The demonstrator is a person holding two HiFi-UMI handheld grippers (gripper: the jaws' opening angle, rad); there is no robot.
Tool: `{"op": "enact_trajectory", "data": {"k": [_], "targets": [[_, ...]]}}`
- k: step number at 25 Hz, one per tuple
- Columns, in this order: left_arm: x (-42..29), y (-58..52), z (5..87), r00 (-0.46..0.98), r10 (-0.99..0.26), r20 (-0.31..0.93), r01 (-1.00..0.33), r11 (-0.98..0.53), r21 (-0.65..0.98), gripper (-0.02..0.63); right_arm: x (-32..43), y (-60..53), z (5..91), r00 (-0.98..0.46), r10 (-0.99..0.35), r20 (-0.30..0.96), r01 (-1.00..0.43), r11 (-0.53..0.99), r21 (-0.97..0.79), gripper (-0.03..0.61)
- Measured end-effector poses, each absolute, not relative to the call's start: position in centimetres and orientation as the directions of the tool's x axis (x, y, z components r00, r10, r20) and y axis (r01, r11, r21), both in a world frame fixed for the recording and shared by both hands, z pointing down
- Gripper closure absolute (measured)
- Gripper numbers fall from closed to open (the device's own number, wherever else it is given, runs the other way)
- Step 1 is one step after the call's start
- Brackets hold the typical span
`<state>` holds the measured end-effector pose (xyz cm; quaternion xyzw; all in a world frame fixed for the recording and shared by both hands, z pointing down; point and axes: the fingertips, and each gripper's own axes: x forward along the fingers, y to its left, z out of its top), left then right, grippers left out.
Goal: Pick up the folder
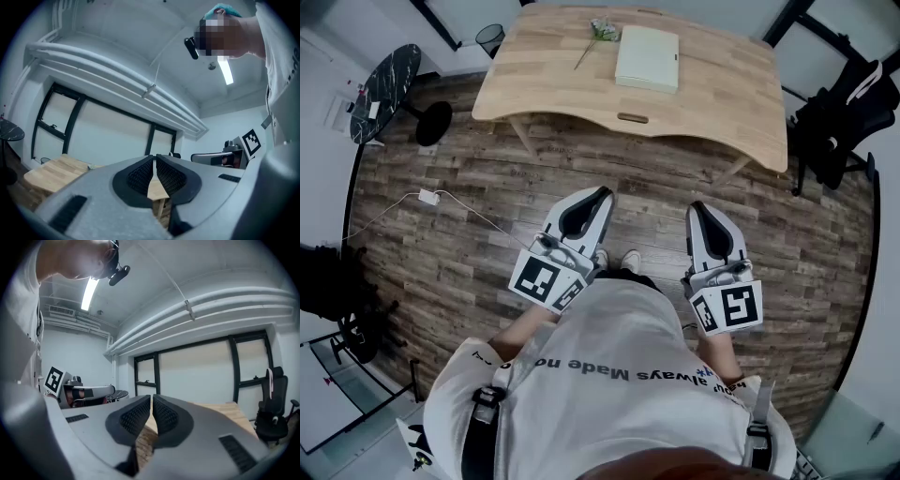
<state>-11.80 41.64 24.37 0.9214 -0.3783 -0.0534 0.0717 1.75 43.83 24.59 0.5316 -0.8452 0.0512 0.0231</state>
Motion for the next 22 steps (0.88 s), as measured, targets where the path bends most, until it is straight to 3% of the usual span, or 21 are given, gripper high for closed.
{"op": "enact_trajectory", "data": {"k": [22], "targets": [[-6.9,40.2,25.7,0.684,-0.729,-0.021,-0.712,-0.674,0.194,0.588,6.6,41.9,25.4,-0.452,-0.886,0.101,-0.892,0.448,-0.058,0.554]]}}
